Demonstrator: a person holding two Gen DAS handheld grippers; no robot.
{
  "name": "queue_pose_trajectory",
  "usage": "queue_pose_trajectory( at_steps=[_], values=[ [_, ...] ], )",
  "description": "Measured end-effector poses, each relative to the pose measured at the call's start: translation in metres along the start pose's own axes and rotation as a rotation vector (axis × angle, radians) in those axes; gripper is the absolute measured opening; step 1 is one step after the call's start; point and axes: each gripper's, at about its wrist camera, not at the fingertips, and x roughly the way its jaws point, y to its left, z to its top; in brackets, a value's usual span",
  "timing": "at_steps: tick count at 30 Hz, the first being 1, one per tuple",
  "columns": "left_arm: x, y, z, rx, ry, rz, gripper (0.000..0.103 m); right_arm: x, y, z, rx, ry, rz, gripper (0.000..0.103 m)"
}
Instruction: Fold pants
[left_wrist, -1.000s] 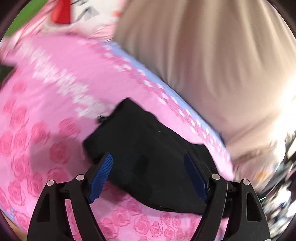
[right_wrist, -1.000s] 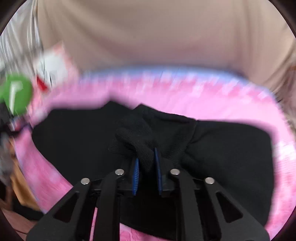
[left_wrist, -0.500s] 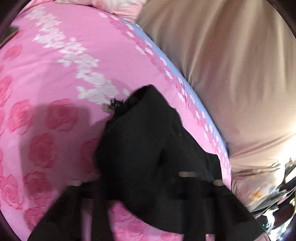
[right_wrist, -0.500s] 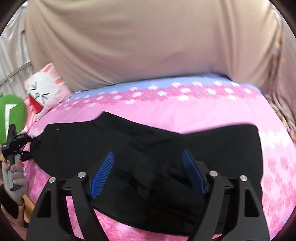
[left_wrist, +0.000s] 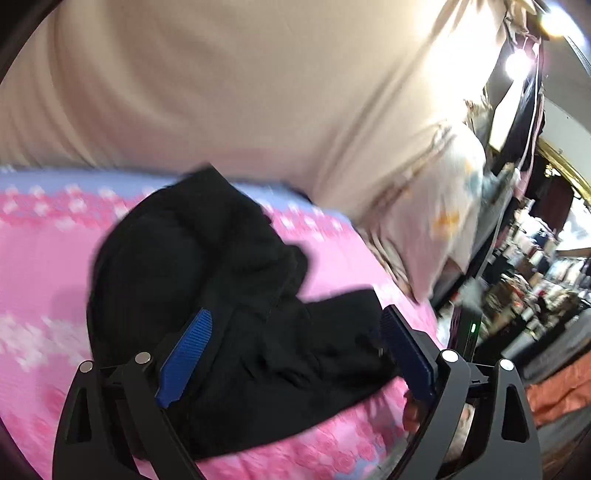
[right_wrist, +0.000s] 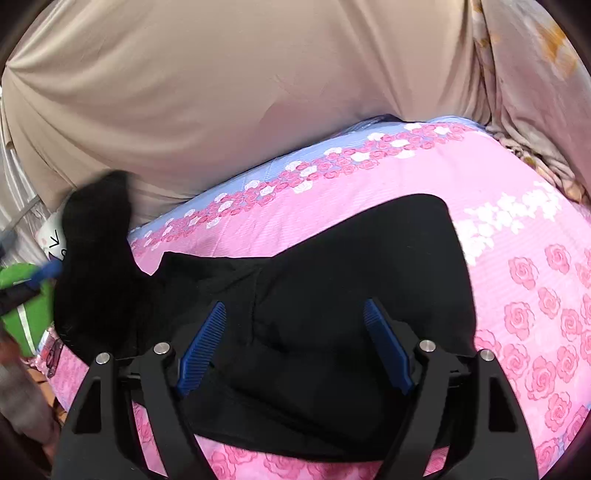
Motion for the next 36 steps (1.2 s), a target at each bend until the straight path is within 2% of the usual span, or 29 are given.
queue_pose_trajectory(
  at_steps=[2, 4, 8, 11, 13, 17, 19, 20, 21, 22, 23, 27, 29, 30, 33, 35, 36],
  values=[
    [-0.004, 0.013, -0.007, -0.051, 0.009, -0.024, 0.091, -0.005, 0.001, 0.0, -0.015, 0.008, 0.022, 0.086],
    [-0.018, 0.025, -0.009, -0.076, -0.014, -0.003, 0.091, -0.004, 0.006, 0.001, -0.034, 0.021, 0.049, 0.088],
    [-0.058, 0.056, -0.014, -0.11, -0.082, 0.175, 0.091, 0.019, 0.021, 0.008, -0.012, 0.075, 0.174, 0.089],
    [-0.076, 0.086, -0.023, -0.161, -0.095, 0.281, 0.091, 0.049, 0.04, 0.019, 0.002, 0.131, 0.248, 0.09],
    [-0.079, 0.101, -0.025, -0.191, -0.077, 0.324, 0.091, 0.077, 0.049, 0.026, 0.044, 0.193, 0.306, 0.09],
    [-0.084, 0.127, -0.045, -0.26, -0.064, 0.309, 0.091, 0.133, 0.057, 0.029, 0.215, 0.33, 0.414, 0.092],
    [-0.084, 0.134, -0.052, -0.282, -0.068, 0.292, 0.091, 0.142, 0.065, 0.032, 0.232, 0.313, 0.386, 0.092],
    [-0.084, 0.136, -0.053, -0.287, -0.07, 0.284, 0.091, 0.143, 0.071, 0.034, 0.22, 0.298, 0.379, 0.081],
    [-0.085, 0.138, -0.055, -0.293, -0.072, 0.277, 0.091, 0.142, 0.079, 0.037, 0.197, 0.278, 0.365, 0.059],
    [-0.085, 0.138, -0.056, -0.295, -0.073, 0.274, 0.091, 0.139, 0.091, 0.042, 0.147, 0.266, 0.33, 0.025],
    [-0.085, 0.14, -0.055, -0.297, -0.073, 0.273, 0.091, 0.133, 0.102, 0.047, 0.112, 0.237, 0.33, 0.018],
    [-0.089, 0.135, -0.051, -0.287, -0.082, 0.262, 0.091, 0.063, 0.145, 0.077, -0.038, 0.053, 0.387, 0.013],
    [-0.09, 0.126, -0.047, -0.265, -0.092, 0.244, 0.091, 0.004, 0.147, 0.086, -0.093, -0.096, 0.37, 0.013],
    [-0.09, 0.122, -0.045, -0.254, -0.096, 0.235, 0.091, -0.016, 0.137, 0.086, -0.096, -0.144, 0.342, 0.013],
    [-0.079, 0.109, -0.043, -0.219, -0.08, 0.198, 0.091, -0.057, 0.089, 0.07, -0.056, -0.223, 0.183, 0.013],
    [-0.063, 0.102, -0.041, -0.203, -0.046, 0.174, 0.091, -0.064, 0.041, 0.041, 0.026, -0.196, 0.019, 0.014],
    [-0.055, 0.099, -0.041, -0.197, -0.03, 0.163, 0.091, -0.056, 0.012, 0.022, 0.072, -0.144, -0.081, 0.015]
  ],
)
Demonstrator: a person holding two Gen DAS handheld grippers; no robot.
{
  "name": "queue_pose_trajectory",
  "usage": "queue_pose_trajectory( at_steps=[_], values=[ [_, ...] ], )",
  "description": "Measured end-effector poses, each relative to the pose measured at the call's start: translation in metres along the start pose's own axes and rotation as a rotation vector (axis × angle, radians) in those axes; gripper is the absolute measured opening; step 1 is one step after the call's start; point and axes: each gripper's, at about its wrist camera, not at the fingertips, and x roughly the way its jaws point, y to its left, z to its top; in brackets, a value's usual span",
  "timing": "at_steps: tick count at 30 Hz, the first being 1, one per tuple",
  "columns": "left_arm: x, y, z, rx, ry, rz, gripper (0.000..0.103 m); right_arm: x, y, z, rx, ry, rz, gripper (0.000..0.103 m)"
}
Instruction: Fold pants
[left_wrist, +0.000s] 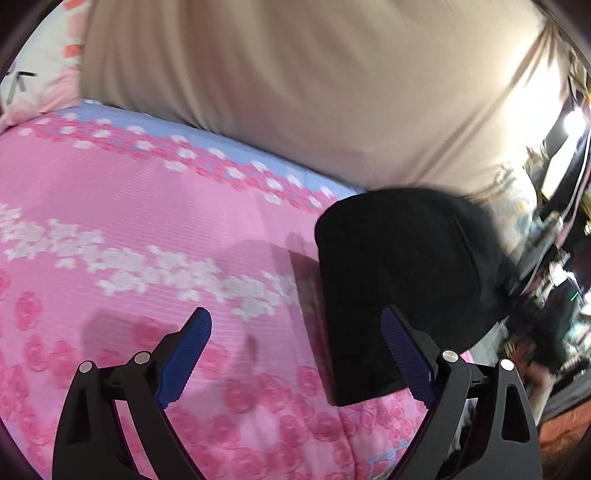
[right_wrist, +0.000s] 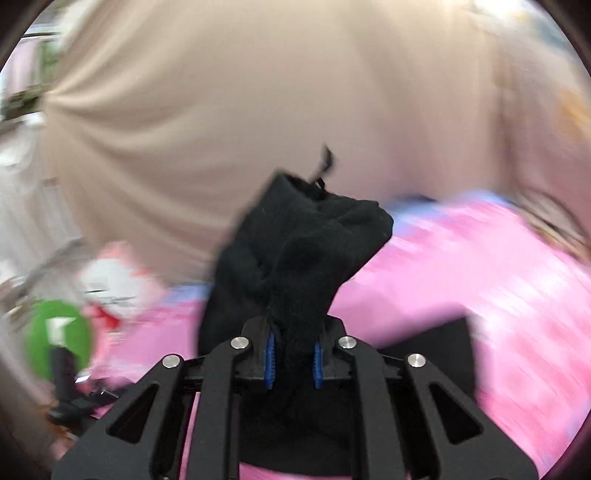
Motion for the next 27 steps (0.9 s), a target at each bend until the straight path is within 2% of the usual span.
queue_pose_trajectory(
  at_steps=[3, 4, 6, 8, 9, 12, 16, 18, 20, 21, 22, 23, 24, 25, 26, 27],
  values=[
    [0.034, -0.016, -0.002, 0.0, 0.074, -0.068, 0.091, 0.037, -0.052, -0.041, 0.02, 0.164, -0.201, 0.021],
    [0.044, -0.021, -0.003, -0.005, 0.099, -0.092, 0.091, 0.04, -0.064, -0.05, 0.048, 0.176, -0.189, 0.022],
    [0.065, -0.035, -0.003, -0.014, 0.15, -0.12, 0.091, 0.022, -0.067, -0.046, 0.087, 0.137, -0.132, 0.035],
    [0.08, -0.045, -0.003, -0.034, 0.185, -0.149, 0.091, 0.002, -0.062, -0.032, 0.043, 0.055, -0.141, 0.067],
    [0.086, -0.048, -0.004, -0.047, 0.203, -0.167, 0.091, -0.006, -0.058, -0.024, 0.009, 0.013, -0.15, 0.07],
    [0.116, -0.054, -0.005, -0.109, 0.267, -0.19, 0.091, -0.007, -0.064, -0.013, 0.0, -0.003, -0.141, 0.073],
    [0.157, -0.05, -0.014, -0.187, 0.356, -0.203, 0.091, 0.02, -0.101, -0.02, 0.119, 0.085, -0.088, 0.077],
    [0.179, -0.044, -0.02, -0.247, 0.4, -0.218, 0.09, 0.032, -0.115, -0.028, 0.189, 0.135, -0.024, 0.077],
    [0.18, -0.045, -0.016, -0.258, 0.363, -0.234, 0.09, 0.042, -0.124, -0.031, 0.262, 0.161, 0.038, 0.079],
    [0.183, -0.045, -0.014, -0.259, 0.367, -0.242, 0.074, 0.049, -0.128, -0.032, 0.302, 0.179, 0.079, 0.079],
    [0.184, -0.045, -0.013, -0.258, 0.367, -0.236, 0.05, 0.057, -0.132, -0.036, 0.358, 0.195, 0.121, 0.079],
    [0.185, -0.044, -0.011, -0.254, 0.365, -0.235, 0.04, 0.064, -0.133, -0.038, 0.381, 0.208, 0.146, 0.065],
    [0.183, -0.045, -0.009, -0.247, 0.364, -0.245, 0.022, 0.066, -0.128, -0.037, 0.363, 0.209, 0.137, 0.058],
    [0.179, -0.046, -0.006, -0.234, 0.354, -0.253, 0.017, 0.064, -0.12, -0.034, 0.331, 0.202, 0.131, 0.043],
    [0.168, -0.049, 0.0, -0.207, 0.335, -0.261, 0.015, 0.06, -0.111, -0.03, 0.313, 0.195, 0.137, 0.036],
    [0.156, -0.052, 0.006, -0.18, 0.316, -0.259, 0.014, 0.052, -0.097, -0.023, 0.292, 0.182, 0.157, 0.034]
  ],
)
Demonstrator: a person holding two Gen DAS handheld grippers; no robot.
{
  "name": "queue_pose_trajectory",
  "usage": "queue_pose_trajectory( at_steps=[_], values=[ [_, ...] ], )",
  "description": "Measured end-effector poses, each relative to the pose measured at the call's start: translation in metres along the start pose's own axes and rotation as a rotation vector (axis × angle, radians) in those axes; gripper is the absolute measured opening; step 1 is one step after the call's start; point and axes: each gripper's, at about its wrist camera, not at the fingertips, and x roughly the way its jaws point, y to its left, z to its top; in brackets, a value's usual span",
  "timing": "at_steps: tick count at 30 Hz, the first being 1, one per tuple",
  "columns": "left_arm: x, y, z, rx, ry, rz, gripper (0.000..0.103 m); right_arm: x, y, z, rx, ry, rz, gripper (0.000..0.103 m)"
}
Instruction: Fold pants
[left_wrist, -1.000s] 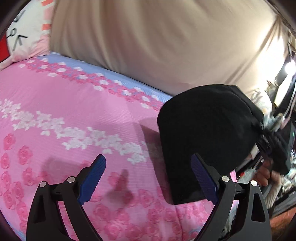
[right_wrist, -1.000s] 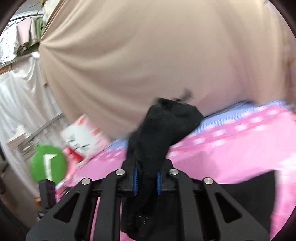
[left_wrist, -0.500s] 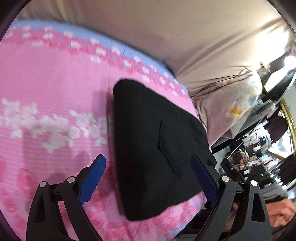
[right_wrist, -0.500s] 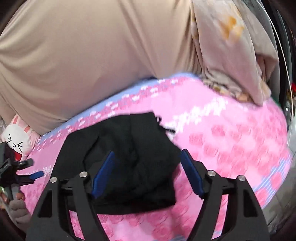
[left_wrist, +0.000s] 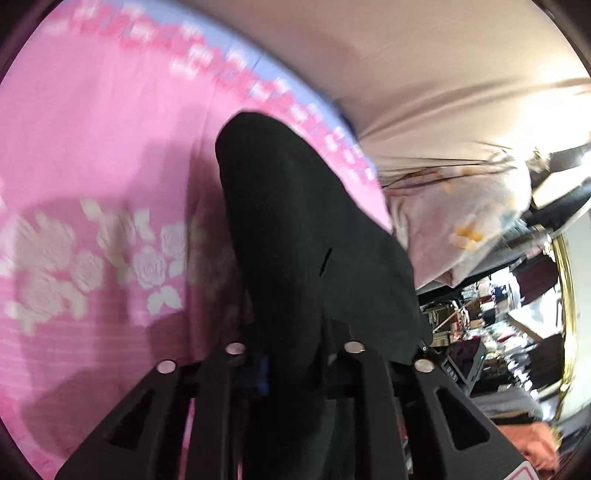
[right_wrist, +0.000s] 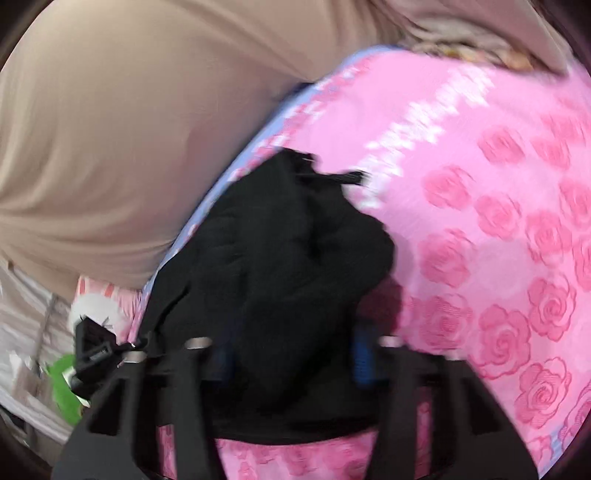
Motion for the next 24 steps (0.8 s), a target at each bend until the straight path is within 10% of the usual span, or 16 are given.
queue_pose_trajectory(
  at_steps=[6, 10, 13, 17, 19, 21, 24],
  values=[
    [-0.109, 0.005, -0.004, 0.066, -0.121, 0.099, 0.017, 0.003, 0.081, -0.022, -0.152, 0.045, 0.143, 0.04],
    [-0.131, 0.064, -0.024, -0.009, -0.139, 0.378, 0.027, 0.053, 0.088, -0.063, -0.279, 0.139, -0.021, 0.061],
    [-0.148, 0.084, -0.04, -0.066, -0.169, 0.35, 0.025, 0.037, 0.084, -0.064, -0.248, 0.112, -0.024, 0.065],
    [-0.166, 0.014, -0.044, 0.176, -0.266, 0.419, 0.037, 0.008, 0.105, -0.047, -0.336, 0.036, -0.016, 0.07],
    [-0.156, -0.031, -0.046, 0.338, -0.257, 0.363, 0.072, 0.015, 0.106, -0.039, -0.342, 0.051, 0.027, 0.07],
    [-0.139, -0.058, -0.055, 0.441, -0.245, 0.324, 0.086, 0.03, 0.109, -0.04, -0.359, 0.109, 0.056, 0.07],
    [-0.093, -0.087, -0.071, 0.551, -0.152, 0.286, 0.087, 0.06, 0.105, -0.048, -0.37, 0.22, 0.042, 0.045]
  ],
)
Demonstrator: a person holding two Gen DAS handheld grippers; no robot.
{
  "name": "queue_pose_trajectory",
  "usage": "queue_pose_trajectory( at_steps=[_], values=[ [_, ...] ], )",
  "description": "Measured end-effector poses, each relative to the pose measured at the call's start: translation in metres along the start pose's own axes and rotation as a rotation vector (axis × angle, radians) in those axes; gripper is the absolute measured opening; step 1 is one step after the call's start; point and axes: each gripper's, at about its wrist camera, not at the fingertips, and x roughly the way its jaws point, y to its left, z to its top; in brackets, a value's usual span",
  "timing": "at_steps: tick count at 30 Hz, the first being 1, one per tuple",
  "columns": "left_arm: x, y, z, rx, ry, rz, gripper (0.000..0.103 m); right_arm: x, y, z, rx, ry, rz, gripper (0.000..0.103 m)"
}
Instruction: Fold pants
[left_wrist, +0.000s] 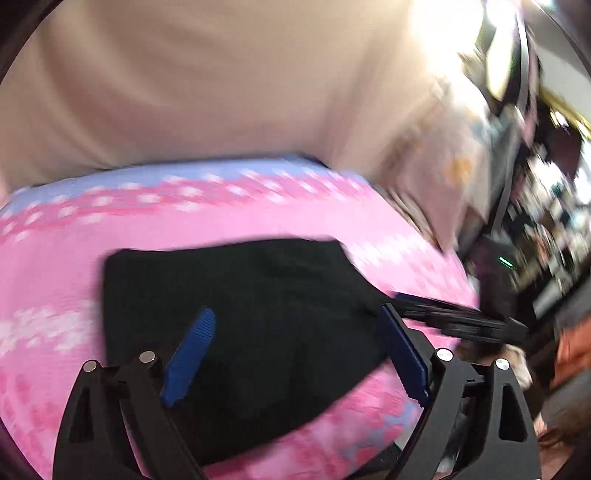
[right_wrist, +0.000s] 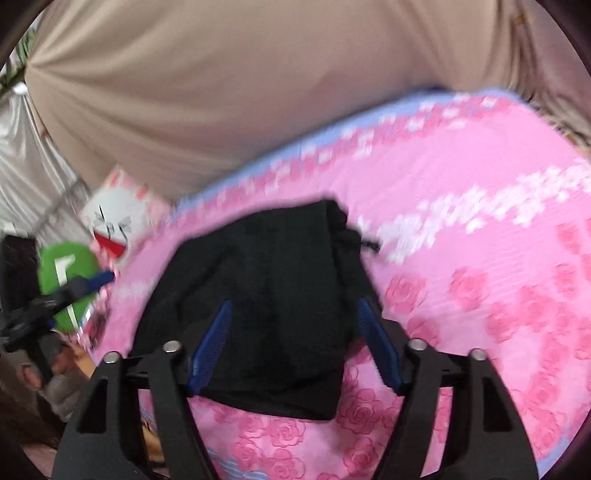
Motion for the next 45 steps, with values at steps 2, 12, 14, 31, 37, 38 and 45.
queue_pose_trajectory(
  at_steps=[2, 12, 14, 31, 37, 38, 45],
  values=[
    [0.026, -0.026, -0.007, 0.052, 0.056, -0.018, 0.087, -0.001, 0.002, -0.005, -0.012, 0.003, 0.016, 0.029],
    [0.093, -0.063, -0.006, 0.108, 0.136, 0.046, 0.022, -0.017, 0.023, 0.049, 0.008, -0.039, 0.437, 0.019],
    [0.089, -0.041, 0.013, 0.015, 0.136, 0.013, 0.008, -0.024, 0.007, 0.052, 0.006, -0.109, 0.331, 0.035],
    [0.051, -0.015, 0.066, -0.04, 0.025, 0.041, 0.008, 0.048, -0.013, 0.065, -0.303, -0.073, 0.025, 0.004],
    [0.051, -0.012, 0.067, -0.034, 0.021, 0.018, 0.008, 0.038, 0.03, 0.04, -0.305, -0.002, 0.193, 0.003],
    [0.053, -0.014, 0.067, -0.029, 0.024, 0.01, 0.008, 0.047, 0.035, 0.035, -0.28, 0.023, 0.227, 0.003],
    [0.087, -0.024, 0.046, -0.033, 0.135, -0.055, 0.01, 0.092, 0.016, 0.029, -0.083, 0.102, 0.243, 0.005]
  ],
)
